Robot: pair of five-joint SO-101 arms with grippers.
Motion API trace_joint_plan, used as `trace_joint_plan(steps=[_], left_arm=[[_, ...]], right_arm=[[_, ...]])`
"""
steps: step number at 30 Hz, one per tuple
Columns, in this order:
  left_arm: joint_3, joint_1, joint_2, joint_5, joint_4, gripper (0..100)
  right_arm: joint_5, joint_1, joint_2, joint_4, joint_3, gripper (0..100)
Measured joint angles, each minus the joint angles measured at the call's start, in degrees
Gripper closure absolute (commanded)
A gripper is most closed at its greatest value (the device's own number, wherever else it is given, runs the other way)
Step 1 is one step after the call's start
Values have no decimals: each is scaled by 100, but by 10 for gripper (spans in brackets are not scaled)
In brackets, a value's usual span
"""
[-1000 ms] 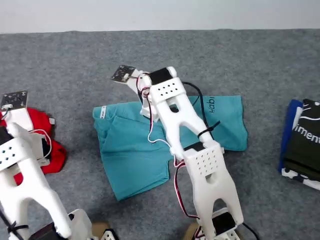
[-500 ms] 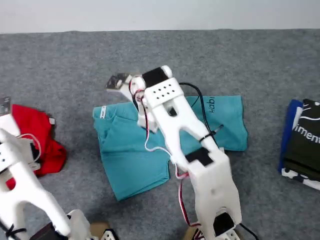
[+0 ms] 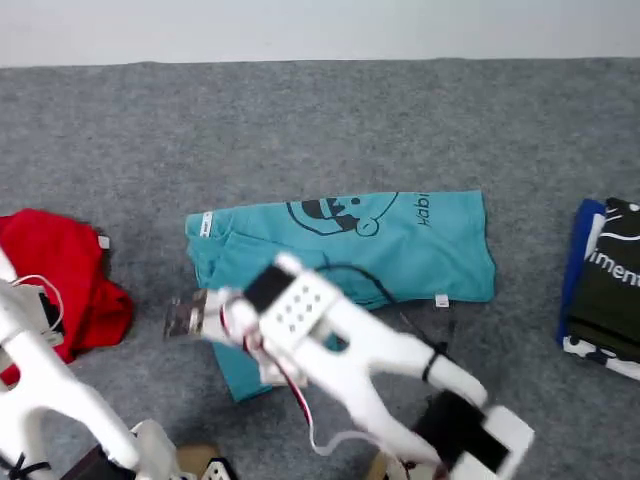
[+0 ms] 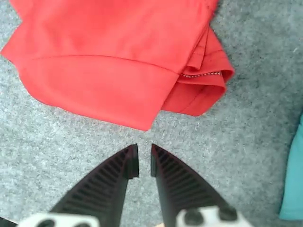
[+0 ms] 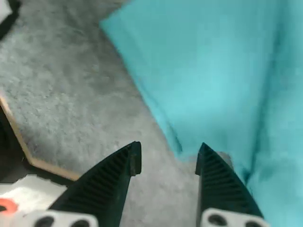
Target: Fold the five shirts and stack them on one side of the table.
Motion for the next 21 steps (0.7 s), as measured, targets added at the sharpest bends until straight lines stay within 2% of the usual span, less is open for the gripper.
trace_joint_plan(steps=[3,9,18,21], left_arm=[[0,0,0,0,0,949],[0,0,0,0,0,949],[0,0,0,0,0,949],[0,0,0,0,0,949]], right_arm=[[0,-325,-132,-519,527,794],[-9,-440,264,-1196,624,794],[-9,-440,1477,-1292,149,799],[-9,-440,1653,-1292,0,870]])
